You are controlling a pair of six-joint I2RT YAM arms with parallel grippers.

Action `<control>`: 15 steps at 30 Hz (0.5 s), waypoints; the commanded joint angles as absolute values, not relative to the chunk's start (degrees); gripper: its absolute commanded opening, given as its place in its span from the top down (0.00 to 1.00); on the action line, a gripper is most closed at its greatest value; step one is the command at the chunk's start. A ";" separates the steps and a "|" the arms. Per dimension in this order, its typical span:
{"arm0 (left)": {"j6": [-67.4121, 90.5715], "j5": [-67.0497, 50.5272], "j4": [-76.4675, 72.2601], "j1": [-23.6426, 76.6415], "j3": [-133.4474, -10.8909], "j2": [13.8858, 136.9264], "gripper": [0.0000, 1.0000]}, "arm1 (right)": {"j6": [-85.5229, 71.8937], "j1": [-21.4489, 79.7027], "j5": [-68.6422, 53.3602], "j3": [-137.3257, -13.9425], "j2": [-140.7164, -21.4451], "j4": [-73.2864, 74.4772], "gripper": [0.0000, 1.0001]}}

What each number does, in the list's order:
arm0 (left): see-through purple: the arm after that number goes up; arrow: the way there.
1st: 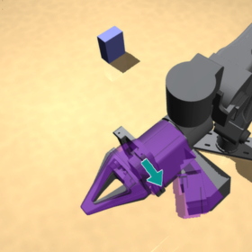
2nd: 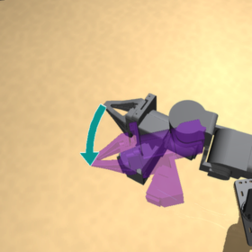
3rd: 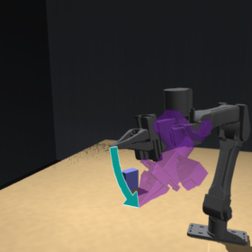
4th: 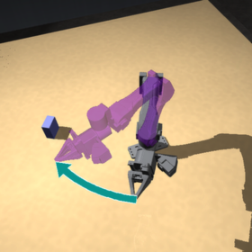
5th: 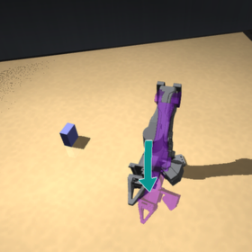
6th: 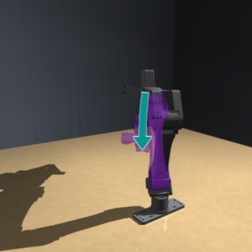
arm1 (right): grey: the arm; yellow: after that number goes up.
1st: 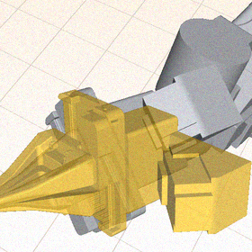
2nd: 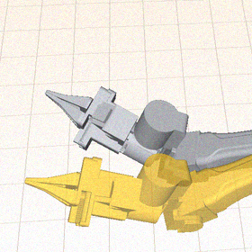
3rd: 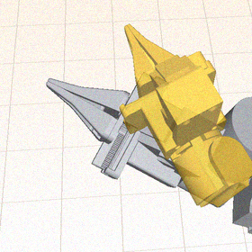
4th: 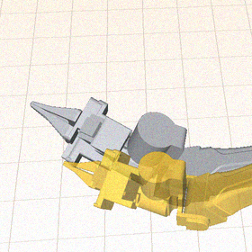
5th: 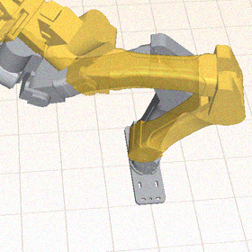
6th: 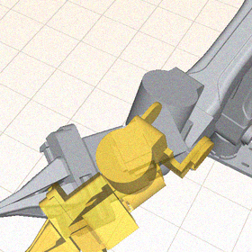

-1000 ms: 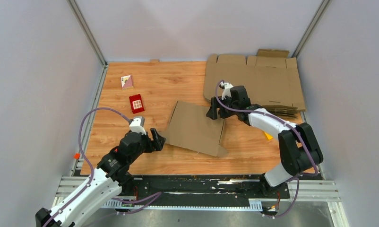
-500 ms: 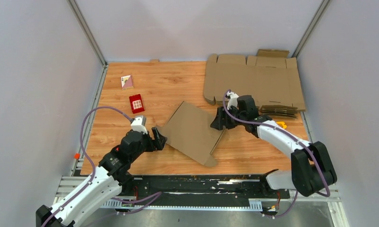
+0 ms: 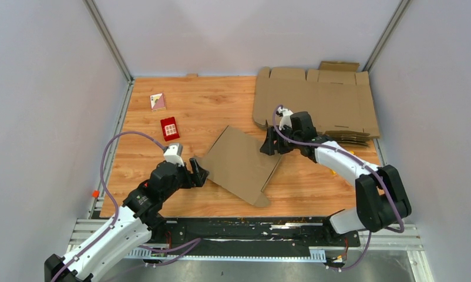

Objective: Fold the paper box

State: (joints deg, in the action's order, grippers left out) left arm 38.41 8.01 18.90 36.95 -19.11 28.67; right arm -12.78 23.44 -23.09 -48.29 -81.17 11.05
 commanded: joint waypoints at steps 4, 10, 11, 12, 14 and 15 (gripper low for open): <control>39.07 7.65 17.97 37.02 -21.14 28.57 0.10 | -10.52 23.51 -16.38 -52.11 -84.84 7.94 0.38; 38.94 7.30 17.74 37.01 -20.78 28.52 0.10 | -10.46 23.16 -19.99 -54.50 -91.43 7.79 0.40; 38.94 7.36 17.94 37.00 -20.87 28.54 0.10 | -10.77 23.09 -20.75 -54.31 -92.16 7.53 0.40; 38.94 7.36 18.11 37.02 -20.83 28.52 0.10 | -10.96 22.80 -21.51 -54.05 -92.76 7.08 0.41; 38.95 7.47 18.11 37.06 -20.77 28.43 0.10 | -11.64 22.14 -23.27 -53.59 -93.85 5.97 0.43; 38.94 7.47 18.17 37.02 -20.79 28.39 0.10 | -12.37 21.55 -24.33 -53.49 -94.44 5.50 0.44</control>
State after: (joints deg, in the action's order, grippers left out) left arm 38.52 7.75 18.90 36.99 -19.11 28.67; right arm -11.51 22.94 -20.47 -52.95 -92.75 8.67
